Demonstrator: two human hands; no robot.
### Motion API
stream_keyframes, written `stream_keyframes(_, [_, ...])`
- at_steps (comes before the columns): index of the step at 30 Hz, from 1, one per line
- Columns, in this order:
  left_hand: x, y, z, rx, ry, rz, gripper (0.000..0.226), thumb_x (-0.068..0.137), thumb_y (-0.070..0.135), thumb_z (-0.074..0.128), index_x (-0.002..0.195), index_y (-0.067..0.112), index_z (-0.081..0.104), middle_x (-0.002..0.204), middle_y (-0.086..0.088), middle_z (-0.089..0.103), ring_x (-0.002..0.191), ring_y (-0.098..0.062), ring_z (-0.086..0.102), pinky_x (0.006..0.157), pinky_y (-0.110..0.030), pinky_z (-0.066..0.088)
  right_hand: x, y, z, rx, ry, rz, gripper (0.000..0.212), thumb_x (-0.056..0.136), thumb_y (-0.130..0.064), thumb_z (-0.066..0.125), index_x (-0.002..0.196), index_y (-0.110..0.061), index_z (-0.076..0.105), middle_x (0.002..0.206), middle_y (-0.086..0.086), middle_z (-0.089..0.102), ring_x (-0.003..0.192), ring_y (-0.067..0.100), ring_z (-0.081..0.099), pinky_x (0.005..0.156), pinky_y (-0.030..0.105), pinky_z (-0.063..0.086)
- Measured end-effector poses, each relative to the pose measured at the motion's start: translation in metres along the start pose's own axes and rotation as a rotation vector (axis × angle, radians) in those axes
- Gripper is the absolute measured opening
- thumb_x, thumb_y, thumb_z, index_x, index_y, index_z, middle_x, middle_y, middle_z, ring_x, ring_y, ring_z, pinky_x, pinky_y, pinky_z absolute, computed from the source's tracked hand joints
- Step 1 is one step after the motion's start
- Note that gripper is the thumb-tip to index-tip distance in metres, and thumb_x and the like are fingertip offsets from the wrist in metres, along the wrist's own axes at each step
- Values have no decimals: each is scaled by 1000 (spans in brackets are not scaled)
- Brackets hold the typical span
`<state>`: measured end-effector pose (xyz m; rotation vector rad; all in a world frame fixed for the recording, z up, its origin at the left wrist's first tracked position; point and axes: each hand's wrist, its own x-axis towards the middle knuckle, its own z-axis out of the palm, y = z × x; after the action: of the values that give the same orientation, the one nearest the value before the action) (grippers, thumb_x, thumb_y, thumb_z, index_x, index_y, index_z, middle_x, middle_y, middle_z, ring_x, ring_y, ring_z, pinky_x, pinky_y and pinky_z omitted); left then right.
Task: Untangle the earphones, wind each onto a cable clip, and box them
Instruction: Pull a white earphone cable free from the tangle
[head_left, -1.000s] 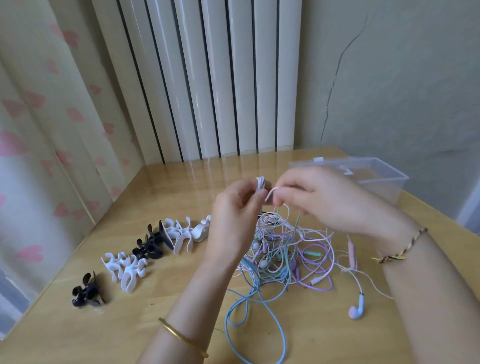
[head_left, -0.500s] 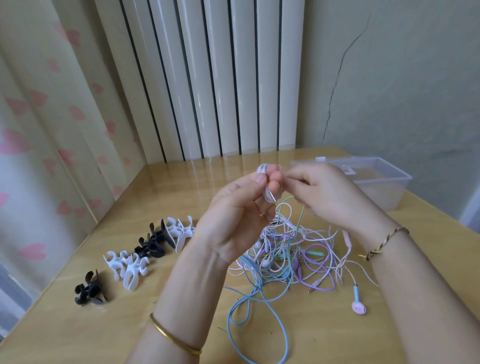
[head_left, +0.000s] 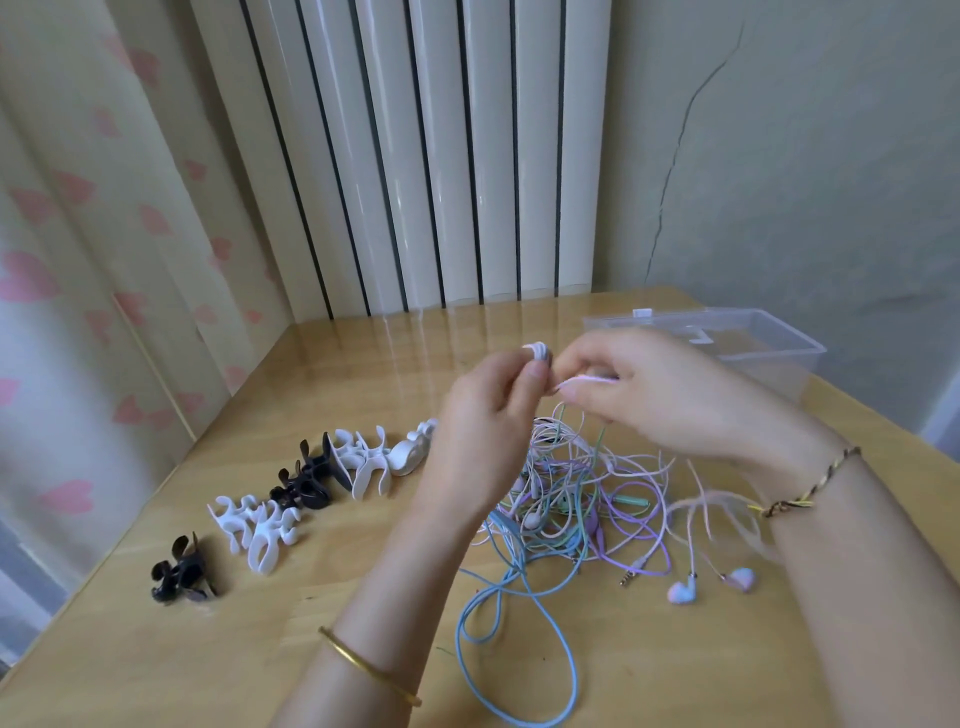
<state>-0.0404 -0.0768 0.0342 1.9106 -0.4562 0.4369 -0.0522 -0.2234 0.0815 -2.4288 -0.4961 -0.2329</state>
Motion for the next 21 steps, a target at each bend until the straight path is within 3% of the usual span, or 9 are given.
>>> stream_keyframes(3, [-2, 3, 0, 63, -180, -20, 28, 100, 27, 44, 89, 10, 63, 82, 5, 67, 78, -7, 62, 78, -29, 48, 1, 9, -8, 114, 182, -30, 10, 88, -12, 61, 82, -21, 61, 65, -5, 56, 55, 0, 49, 55, 21, 36])
stream_keyframes(6, [-2, 9, 2, 40, -194, -58, 26, 99, 20, 46, 84, 5, 61, 67, 7, 60, 63, -8, 54, 68, -25, 46, 1, 16, -11, 254, 229, -46, 13, 88, -7, 62, 80, -16, 58, 66, 11, 61, 56, 8, 49, 54, 24, 38])
stream_keyframes(10, [3, 17, -4, -498, -161, -344, 31, 99, 15, 40, 71, 11, 55, 55, 6, 50, 50, -7, 42, 55, -18, 34, 7, 23, -3, 329, 202, -33, 13, 89, -9, 61, 79, -18, 62, 55, -3, 56, 51, 3, 48, 53, 18, 37])
stream_keyframes(12, [7, 18, -12, -790, -149, -479, 30, 98, 18, 40, 70, 13, 52, 55, 5, 48, 47, -6, 41, 61, -21, 33, 7, 24, -1, 328, 172, -25, 12, 90, -9, 60, 81, -14, 67, 51, -7, 52, 45, 1, 45, 48, 13, 33])
stream_keyframes(16, [8, 22, -19, -1130, -105, -647, 28, 94, 28, 49, 71, 17, 60, 60, 8, 61, 53, -4, 59, 77, -27, 40, 8, 22, 4, 352, 86, -15, 14, 91, -8, 59, 85, -3, 70, 44, -12, 49, 39, 1, 42, 43, 8, 32])
stream_keyframes(21, [10, 21, -21, -1263, 28, -637, 12, 94, 20, 52, 90, 16, 62, 87, 4, 74, 77, -3, 68, 94, -31, 38, 8, 13, 14, 152, -94, 22, 14, 90, -24, 62, 81, -20, 72, 51, -7, 53, 53, 10, 46, 55, 27, 37])
